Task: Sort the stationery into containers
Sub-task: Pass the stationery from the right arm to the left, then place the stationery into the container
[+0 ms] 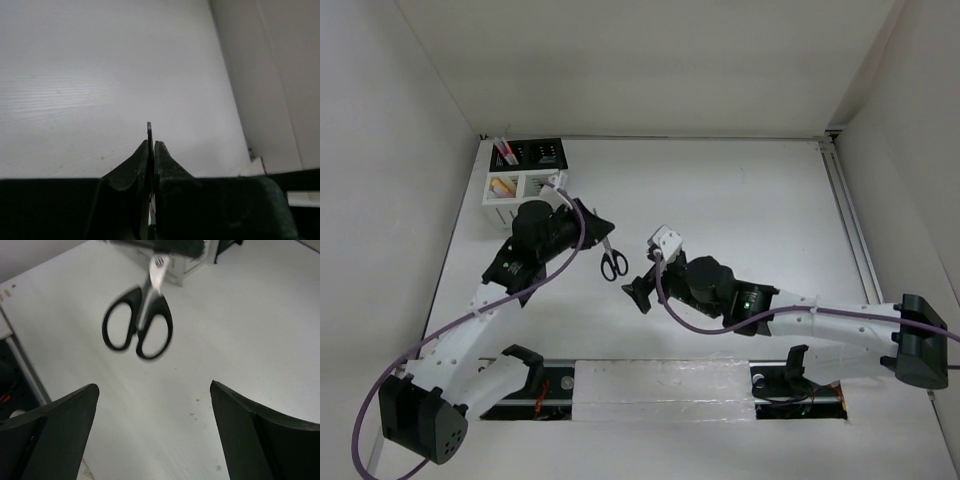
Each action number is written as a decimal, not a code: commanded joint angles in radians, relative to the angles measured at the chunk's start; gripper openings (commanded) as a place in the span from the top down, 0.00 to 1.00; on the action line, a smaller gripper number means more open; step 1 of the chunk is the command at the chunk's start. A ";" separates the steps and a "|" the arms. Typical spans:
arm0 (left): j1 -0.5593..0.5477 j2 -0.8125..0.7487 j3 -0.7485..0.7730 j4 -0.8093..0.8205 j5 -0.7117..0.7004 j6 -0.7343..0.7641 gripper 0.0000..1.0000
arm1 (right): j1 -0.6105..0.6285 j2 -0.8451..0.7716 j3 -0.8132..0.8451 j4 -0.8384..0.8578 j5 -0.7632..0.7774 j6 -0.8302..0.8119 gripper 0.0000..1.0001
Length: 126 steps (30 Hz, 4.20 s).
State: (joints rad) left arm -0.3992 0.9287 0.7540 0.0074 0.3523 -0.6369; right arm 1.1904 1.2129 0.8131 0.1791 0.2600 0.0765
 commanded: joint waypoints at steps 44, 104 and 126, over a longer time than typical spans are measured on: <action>0.289 0.749 0.702 -0.069 -1.134 0.060 1.00 | -0.009 -0.168 -0.178 0.082 0.076 0.108 0.00; 0.203 -0.273 0.478 -0.454 -0.698 0.211 0.00 | -0.009 -0.421 0.445 -0.894 0.541 0.299 0.00; 0.203 -0.665 0.134 -0.480 -0.607 0.132 0.00 | -0.009 -0.661 0.409 -1.017 0.608 0.365 0.00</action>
State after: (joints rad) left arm -0.1947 0.2523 0.9005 -0.5133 -0.2581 -0.4965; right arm 1.1839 0.5571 1.2270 -0.8276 0.8486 0.4236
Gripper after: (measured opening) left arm 0.997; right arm 0.999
